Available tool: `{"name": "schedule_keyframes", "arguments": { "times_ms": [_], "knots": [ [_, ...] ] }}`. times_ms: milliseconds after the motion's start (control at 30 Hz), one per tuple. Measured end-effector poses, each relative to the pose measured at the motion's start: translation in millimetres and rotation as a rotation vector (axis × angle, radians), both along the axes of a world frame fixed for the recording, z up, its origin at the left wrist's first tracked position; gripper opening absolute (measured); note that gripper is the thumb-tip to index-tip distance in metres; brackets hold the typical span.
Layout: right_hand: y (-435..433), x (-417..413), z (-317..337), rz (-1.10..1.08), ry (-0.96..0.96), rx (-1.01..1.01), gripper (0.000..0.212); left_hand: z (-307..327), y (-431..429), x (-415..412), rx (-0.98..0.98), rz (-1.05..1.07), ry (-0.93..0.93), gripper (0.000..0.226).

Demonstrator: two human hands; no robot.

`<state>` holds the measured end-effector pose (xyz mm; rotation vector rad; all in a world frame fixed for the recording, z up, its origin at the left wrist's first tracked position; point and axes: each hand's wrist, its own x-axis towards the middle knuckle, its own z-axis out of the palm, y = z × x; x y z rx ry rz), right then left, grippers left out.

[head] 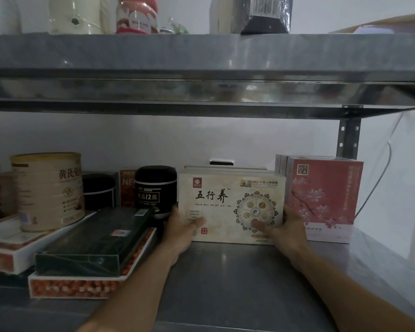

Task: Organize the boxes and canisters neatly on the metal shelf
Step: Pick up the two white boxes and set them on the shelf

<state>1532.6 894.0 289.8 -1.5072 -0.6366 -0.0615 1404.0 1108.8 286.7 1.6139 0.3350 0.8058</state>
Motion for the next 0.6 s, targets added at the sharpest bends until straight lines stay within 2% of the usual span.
{"name": "schedule_keyframes", "arguments": {
  "times_ms": [267, 400, 600],
  "knots": [
    [3.3, -0.3, 2.2, 0.0, -0.056, -0.042, 0.06, -0.7, 2.5, -2.3, -0.033, 0.052, 0.004, 0.059],
    [3.4, -2.2, 3.7, 0.014, -0.059, -0.027, 0.053, -0.7, 3.1, -1.5, -0.052, 0.066, -0.002, 0.054],
    [8.3, 0.0, 1.9, 0.035, -0.068, -0.024, 0.056, 1.6, 3.0, -2.9, -0.047, 0.094, -0.016, 0.062]
  ]
}}
